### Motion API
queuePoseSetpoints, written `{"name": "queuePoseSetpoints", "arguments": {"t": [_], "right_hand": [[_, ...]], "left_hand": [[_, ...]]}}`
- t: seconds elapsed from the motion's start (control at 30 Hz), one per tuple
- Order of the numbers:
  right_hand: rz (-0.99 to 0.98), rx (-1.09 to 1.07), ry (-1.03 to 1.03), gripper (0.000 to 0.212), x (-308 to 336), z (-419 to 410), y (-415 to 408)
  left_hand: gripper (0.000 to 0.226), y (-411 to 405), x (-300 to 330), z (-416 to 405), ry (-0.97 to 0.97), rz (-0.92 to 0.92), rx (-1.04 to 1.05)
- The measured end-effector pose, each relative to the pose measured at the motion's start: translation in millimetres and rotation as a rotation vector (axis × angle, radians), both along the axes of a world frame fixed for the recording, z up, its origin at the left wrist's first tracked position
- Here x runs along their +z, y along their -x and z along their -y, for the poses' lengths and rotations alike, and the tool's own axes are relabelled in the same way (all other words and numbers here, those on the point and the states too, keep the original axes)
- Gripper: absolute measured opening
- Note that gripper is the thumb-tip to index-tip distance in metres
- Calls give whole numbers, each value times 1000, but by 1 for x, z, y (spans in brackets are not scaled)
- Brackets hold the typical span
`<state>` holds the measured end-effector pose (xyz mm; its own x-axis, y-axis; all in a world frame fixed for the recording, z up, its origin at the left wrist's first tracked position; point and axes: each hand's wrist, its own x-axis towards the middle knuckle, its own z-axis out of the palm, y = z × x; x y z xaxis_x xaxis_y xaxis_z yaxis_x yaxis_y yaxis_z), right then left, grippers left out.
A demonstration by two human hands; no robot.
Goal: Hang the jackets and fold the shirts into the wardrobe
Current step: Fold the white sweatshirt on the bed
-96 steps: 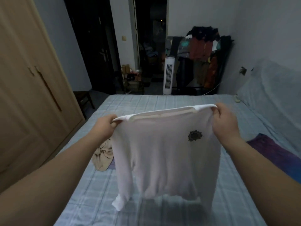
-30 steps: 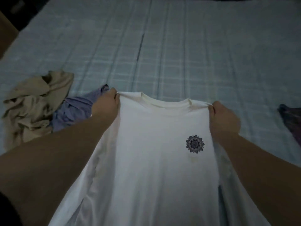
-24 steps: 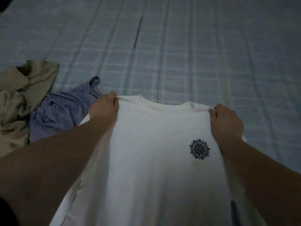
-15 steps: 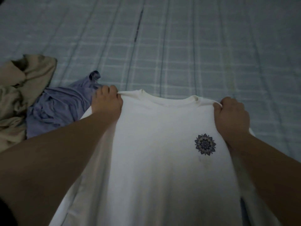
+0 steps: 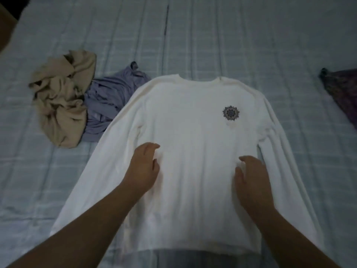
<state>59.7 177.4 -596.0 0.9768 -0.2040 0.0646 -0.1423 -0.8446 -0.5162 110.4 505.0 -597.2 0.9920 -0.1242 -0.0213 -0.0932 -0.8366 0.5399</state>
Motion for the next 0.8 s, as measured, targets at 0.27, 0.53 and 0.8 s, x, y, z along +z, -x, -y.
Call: {"name": "queuePoseSetpoints", "arguments": {"t": [0.27,0.53,0.8], "right_hand": [[-244,-66,40,61,-29,-22,197],[-270,-402,-182,34,-22,-12,189],[-226,-112,61,64,40,27,185]], "left_hand": [[53,196,-24,-41,-220,-169,-354],[77,200,-22,-75,-329,-258,-382],[89,200,9,-86,-231,-196,-365]]}}
